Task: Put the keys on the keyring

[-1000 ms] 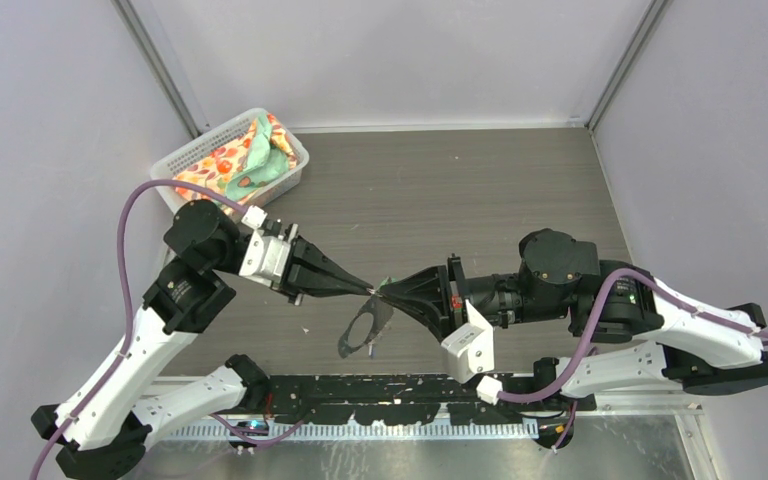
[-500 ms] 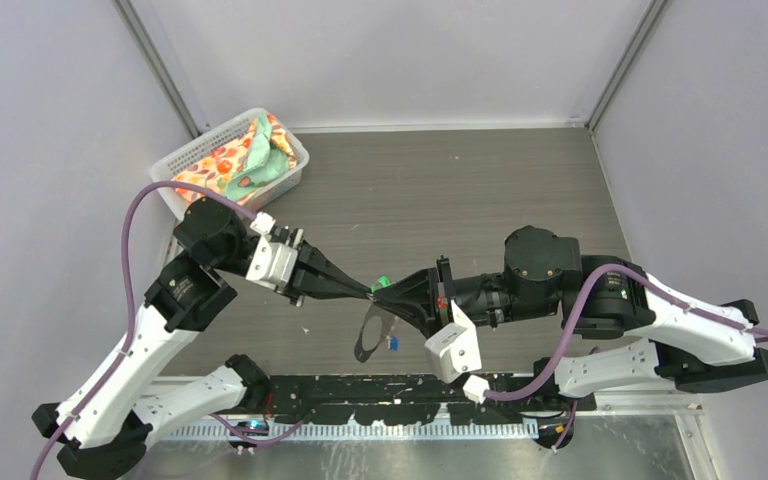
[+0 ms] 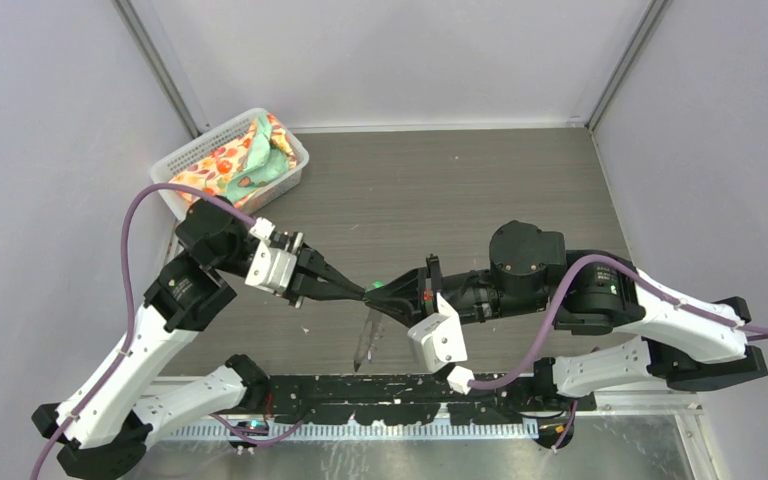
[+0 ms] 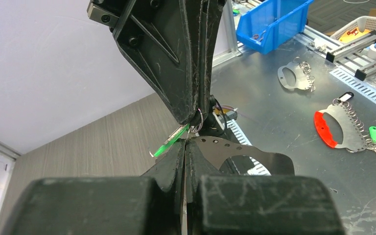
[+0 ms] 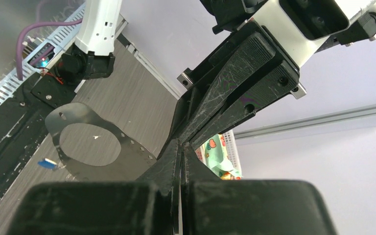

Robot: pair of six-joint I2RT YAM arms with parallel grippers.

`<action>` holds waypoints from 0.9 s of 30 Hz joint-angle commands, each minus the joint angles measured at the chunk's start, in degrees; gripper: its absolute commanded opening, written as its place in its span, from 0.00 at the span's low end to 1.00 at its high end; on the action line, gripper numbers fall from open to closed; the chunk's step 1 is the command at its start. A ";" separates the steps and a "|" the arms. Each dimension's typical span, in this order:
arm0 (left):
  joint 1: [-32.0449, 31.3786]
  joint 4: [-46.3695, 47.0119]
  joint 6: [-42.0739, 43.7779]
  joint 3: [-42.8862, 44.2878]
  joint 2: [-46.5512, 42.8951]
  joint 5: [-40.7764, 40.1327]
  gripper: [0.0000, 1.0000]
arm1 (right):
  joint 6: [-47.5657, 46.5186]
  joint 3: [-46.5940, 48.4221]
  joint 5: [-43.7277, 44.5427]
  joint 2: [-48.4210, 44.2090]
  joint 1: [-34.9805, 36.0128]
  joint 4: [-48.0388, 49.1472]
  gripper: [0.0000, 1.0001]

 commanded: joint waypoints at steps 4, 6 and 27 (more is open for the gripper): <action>-0.30 1.33 2.49 0.89 -1.89 2.30 0.00 | 3.93 3.03 2.81 2.92 -2.24 0.41 0.01; -0.30 1.33 2.55 0.75 -2.29 2.31 0.00 | 4.17 2.55 2.85 2.85 -2.88 0.51 0.01; -0.30 20.22 -10.61 -5.95 -4.18 -6.58 0.00 | 20.50 7.75 2.10 7.69 -7.90 -5.81 0.20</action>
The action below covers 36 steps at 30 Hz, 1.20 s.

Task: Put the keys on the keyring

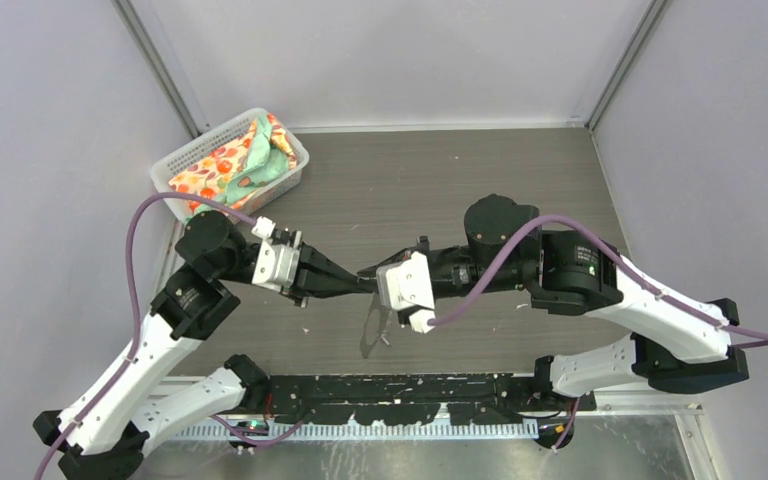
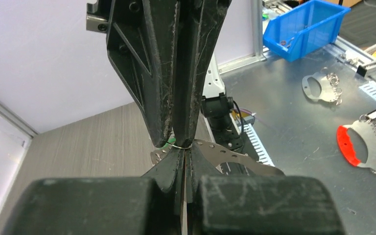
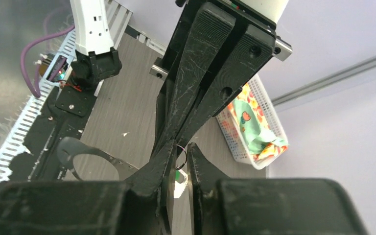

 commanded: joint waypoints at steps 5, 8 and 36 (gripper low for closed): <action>-0.76 20.79 -13.56 -0.48 0.05 -1.01 0.00 | 10.94 6.68 0.92 5.16 -3.27 -7.61 0.22; -0.76 24.59 -16.12 -1.35 -0.14 -0.71 0.00 | 12.88 10.29 -1.58 6.80 -4.83 -10.72 0.22; -0.76 36.66 -18.61 -11.72 -7.05 -11.14 0.00 | 22.40 32.57 -10.36 16.87 -11.10 -23.04 0.48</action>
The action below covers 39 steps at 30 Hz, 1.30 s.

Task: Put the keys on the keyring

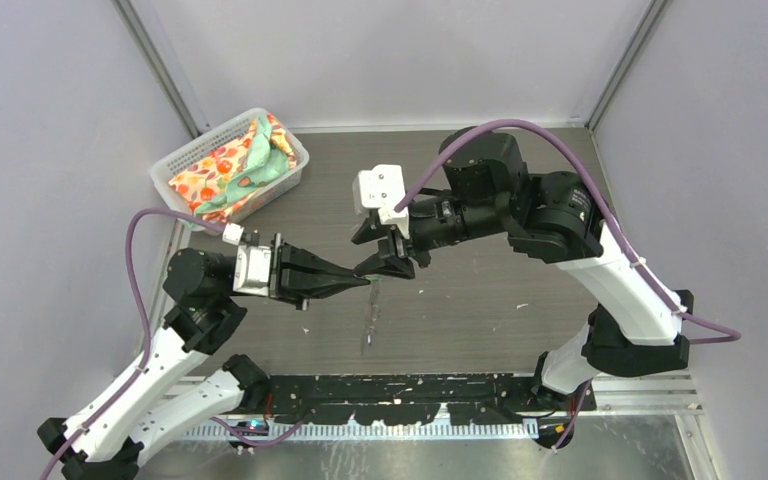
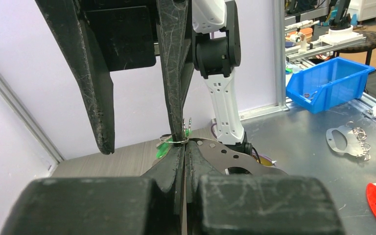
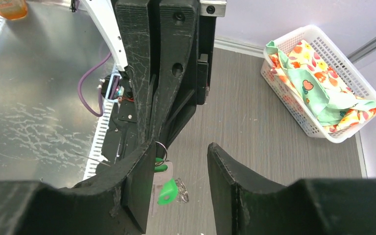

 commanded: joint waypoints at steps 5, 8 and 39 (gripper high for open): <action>-0.32 7.26 0.25 0.61 -1.93 -1.27 0.00 | 4.02 1.42 -0.97 -0.23 -1.37 -1.41 0.49; -0.32 7.26 1.09 0.31 -2.15 -0.63 0.00 | 4.88 1.25 -3.26 0.18 -1.96 -1.10 0.49; -0.26 -4.80 5.87 0.49 -2.68 -13.46 0.00 | 11.69 -2.97 -3.74 -5.10 -5.83 1.45 0.60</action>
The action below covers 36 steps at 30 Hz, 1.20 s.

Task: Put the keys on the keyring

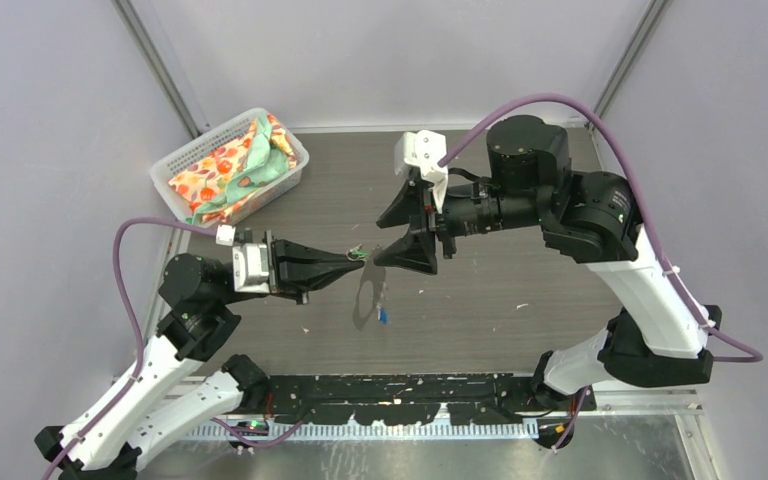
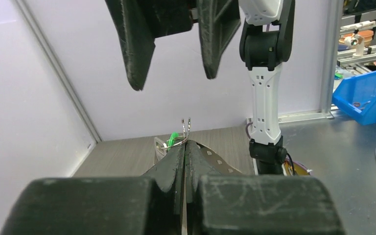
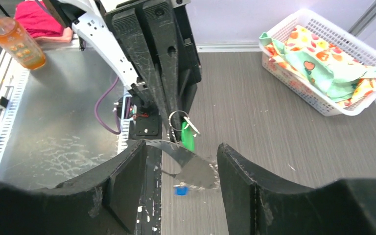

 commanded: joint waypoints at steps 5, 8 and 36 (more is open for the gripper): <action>-0.20 -2.27 2.66 2.14 -0.42 -2.77 0.00 | -2.28 4.08 -3.17 4.68 -0.03 -5.60 0.54; -0.20 -3.00 3.15 2.13 -0.56 -2.91 0.00 | -3.33 4.24 -2.35 5.27 0.06 -5.99 0.49; -0.21 -3.97 3.27 3.28 0.22 -3.87 0.00 | -6.04 1.86 2.74 4.61 0.84 -6.21 0.01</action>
